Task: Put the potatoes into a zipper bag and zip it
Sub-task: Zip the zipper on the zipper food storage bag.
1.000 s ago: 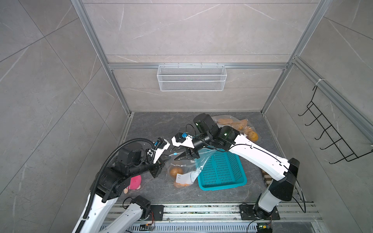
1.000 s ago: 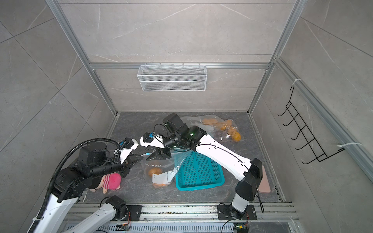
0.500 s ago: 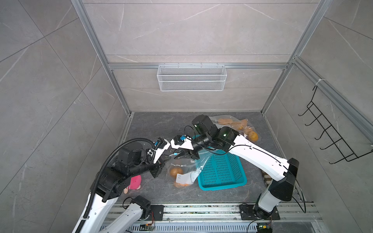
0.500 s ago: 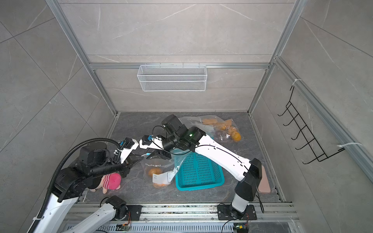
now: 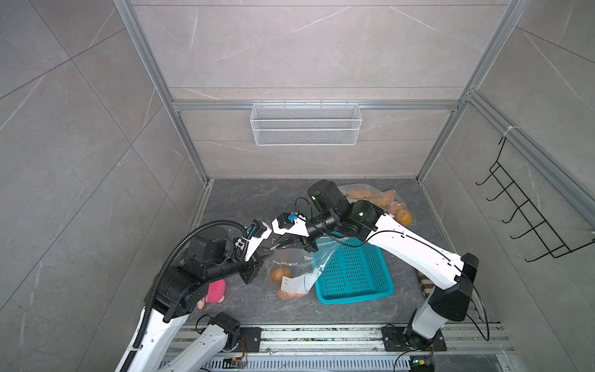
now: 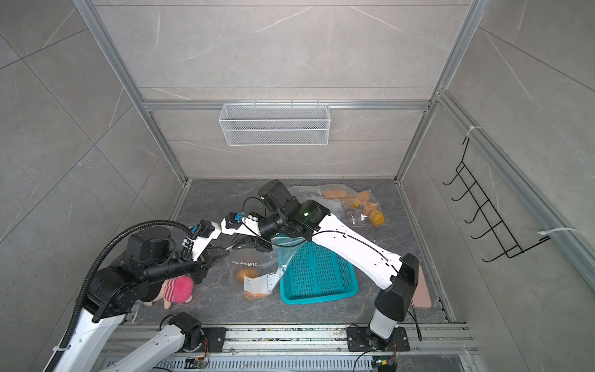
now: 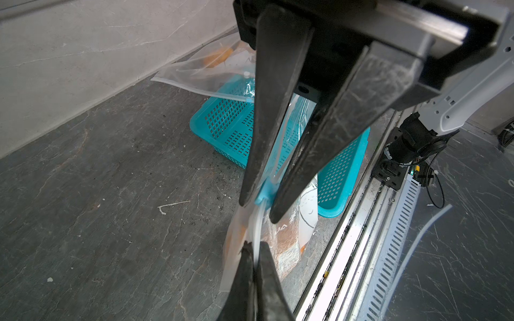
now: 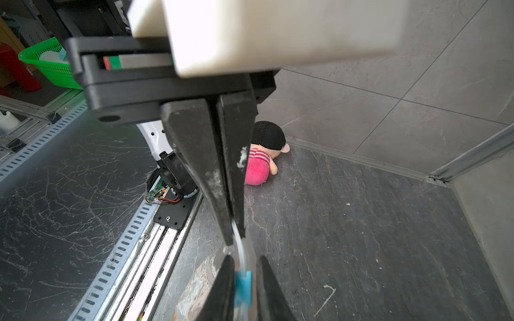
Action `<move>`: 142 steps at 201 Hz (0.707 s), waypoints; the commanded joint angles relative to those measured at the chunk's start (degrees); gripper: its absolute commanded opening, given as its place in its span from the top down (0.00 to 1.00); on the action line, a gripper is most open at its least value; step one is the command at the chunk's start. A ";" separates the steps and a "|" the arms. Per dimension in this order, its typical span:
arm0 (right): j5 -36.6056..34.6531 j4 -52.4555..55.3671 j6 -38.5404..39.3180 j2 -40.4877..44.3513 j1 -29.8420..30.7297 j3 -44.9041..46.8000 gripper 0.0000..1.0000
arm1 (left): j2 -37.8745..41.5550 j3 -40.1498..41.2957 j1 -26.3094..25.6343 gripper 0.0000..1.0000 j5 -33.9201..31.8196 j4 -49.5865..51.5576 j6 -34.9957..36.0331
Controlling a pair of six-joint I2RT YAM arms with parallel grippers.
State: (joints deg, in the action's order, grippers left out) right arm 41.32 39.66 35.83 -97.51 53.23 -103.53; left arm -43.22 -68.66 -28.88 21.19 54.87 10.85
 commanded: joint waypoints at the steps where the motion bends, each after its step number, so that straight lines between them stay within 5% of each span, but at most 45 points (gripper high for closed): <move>1: -0.19 2.32 0.81 0.66 0.31 -1.50 0.84 | 0.06 -1.24 -0.03 1.00 1.37 -1.76 -0.74; 88: -0.59 2.15 1.15 1.21 0.36 -2.36 0.95 | 0.31 -1.45 -0.03 1.00 -0.23 -1.80 -1.12; 142: 0.49 3.88 0.73 -1.17 0.37 -8.46 0.95 | 2.15 -5.70 -0.03 1.00 -9.33 0.22 -1.92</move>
State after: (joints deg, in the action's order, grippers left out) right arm 40.88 42.44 36.71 -97.86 53.47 -107.72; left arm -42.87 -71.18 -29.02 18.35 54.57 10.41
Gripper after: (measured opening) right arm 0.100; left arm 0.055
